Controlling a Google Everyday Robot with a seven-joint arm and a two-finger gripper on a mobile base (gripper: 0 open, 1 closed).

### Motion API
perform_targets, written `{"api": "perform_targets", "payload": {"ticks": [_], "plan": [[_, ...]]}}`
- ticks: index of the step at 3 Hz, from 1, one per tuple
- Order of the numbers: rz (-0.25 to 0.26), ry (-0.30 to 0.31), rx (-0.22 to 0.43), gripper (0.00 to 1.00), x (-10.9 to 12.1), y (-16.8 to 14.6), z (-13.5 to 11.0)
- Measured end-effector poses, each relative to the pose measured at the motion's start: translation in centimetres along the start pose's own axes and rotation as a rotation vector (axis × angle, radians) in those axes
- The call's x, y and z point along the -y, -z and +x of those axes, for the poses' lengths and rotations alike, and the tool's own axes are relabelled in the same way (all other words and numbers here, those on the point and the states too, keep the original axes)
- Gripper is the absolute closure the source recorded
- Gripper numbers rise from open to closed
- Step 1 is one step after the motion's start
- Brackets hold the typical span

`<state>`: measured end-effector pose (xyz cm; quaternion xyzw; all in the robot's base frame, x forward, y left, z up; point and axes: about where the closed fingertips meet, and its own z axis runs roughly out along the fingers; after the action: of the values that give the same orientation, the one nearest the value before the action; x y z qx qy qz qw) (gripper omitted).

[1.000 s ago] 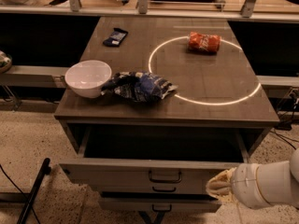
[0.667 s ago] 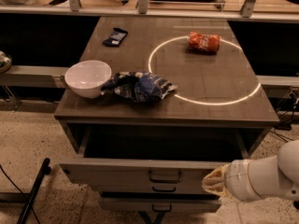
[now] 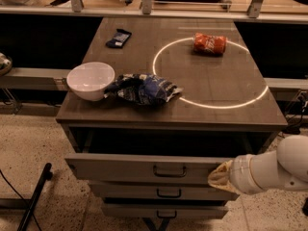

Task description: Close top drawer

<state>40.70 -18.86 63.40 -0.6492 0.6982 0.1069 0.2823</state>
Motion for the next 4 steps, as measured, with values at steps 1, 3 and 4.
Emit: {"api": "perform_targets", "payload": {"ticks": [1,3,4], "plan": [[0.003,0.009,-0.012,1.00,2.1,-0.8,0.1],[0.014,0.012,-0.012,1.00,3.8,-0.9,-0.1],[0.020,-0.007,0.004,1.00,4.0,-0.4,0.2]]}}
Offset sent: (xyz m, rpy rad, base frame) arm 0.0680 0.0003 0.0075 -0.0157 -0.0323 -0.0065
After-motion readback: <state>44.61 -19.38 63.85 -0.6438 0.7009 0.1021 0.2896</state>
